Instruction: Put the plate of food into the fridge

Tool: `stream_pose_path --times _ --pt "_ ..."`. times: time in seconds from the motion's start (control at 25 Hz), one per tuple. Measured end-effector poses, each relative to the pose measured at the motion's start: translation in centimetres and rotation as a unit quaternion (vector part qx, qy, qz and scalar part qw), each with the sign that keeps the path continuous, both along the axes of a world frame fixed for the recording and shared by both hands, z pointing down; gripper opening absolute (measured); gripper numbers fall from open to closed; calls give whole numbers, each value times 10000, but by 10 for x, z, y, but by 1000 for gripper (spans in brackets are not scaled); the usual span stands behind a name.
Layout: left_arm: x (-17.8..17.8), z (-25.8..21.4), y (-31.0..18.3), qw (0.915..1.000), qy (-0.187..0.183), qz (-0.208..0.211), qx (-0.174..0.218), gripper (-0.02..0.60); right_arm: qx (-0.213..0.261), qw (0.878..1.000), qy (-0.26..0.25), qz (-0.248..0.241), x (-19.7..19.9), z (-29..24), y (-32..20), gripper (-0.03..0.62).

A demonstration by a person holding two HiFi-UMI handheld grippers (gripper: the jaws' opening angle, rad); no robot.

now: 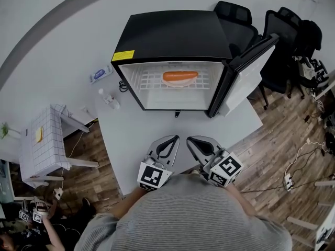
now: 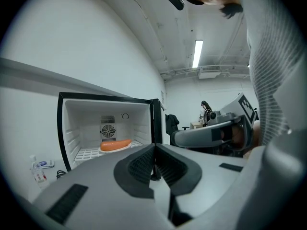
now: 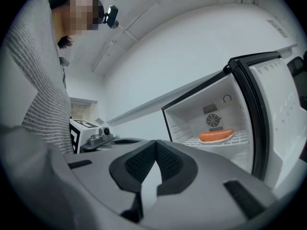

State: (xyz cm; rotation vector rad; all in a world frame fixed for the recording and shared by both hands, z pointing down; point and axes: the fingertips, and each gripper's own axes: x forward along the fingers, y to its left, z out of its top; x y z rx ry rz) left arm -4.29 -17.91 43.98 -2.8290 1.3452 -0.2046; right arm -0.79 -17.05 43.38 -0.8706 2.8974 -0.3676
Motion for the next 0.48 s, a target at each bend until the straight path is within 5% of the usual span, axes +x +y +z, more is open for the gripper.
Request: stream_pose_path --times 0.48 --pt "3 4 -6 10000 -71 -14 -53 11 6 10000 23 3 6 1 -6 13"
